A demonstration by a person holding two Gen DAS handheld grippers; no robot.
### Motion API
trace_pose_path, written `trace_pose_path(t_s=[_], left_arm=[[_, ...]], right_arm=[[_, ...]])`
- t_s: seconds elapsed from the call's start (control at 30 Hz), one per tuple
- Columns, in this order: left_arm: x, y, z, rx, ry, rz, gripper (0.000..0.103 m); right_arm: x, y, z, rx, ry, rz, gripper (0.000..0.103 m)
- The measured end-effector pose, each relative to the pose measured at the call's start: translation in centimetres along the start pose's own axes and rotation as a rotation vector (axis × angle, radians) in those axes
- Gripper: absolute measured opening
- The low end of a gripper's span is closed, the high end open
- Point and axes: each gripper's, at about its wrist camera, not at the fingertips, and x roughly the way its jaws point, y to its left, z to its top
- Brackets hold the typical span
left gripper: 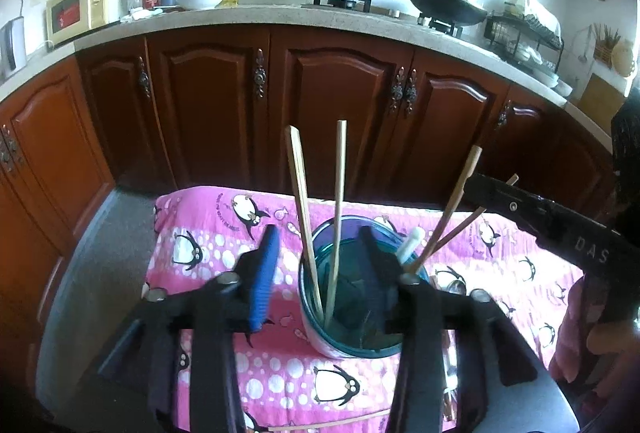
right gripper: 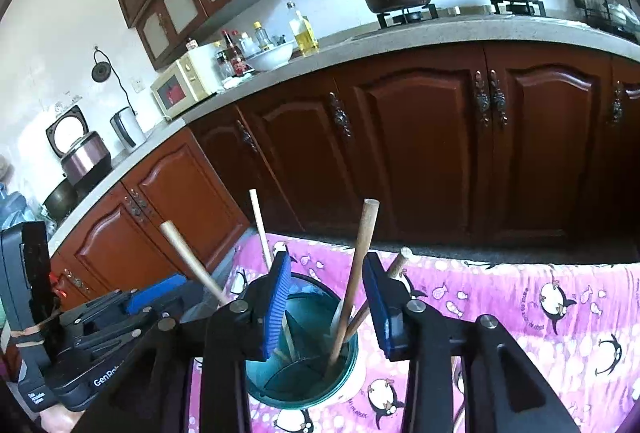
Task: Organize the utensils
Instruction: 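Lower the chopsticks into the white holder and open both tools, then withdraw both tools from the holder toward the remaining utensils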
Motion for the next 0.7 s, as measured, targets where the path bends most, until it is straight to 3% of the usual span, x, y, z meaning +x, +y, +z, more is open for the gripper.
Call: trace_pose_path(t_s=[0.23, 0.5, 0.57, 0.63, 0.7], left_arm=[[-1.9, -0.2, -1.2, -0.017, -0.029, 0.027, 0.066], [-3.4, -0.9, -3.6, -0.037, -0.015, 0.03, 0.066], [-3.8, -1.3, -4.4, -0.042, -0.016, 0.03, 0.066], [-3.9, -1.4, -5.1, -0.057, -0.004, 0.023, 0.066], [-3.8, -1.9, -6.1, -0.061, 0.028, 0.021, 0.066]], right_arm=[[-2.9, 1.4, -0.7, -0.072, -0.035, -0.008, 0.044], [-5.6, 1.0, -3.5, -0.121, 0.002, -0.078, 0.044], [-6.2, 0.5, -4.7, -0.126, 0.021, -0.109, 0.048], [-6.9, -0.2, -5.8, -0.119, 0.033, -0.145, 0.059], [-7.7, -0.8, -7.0, -0.114, 0.033, -0.169, 0.06]])
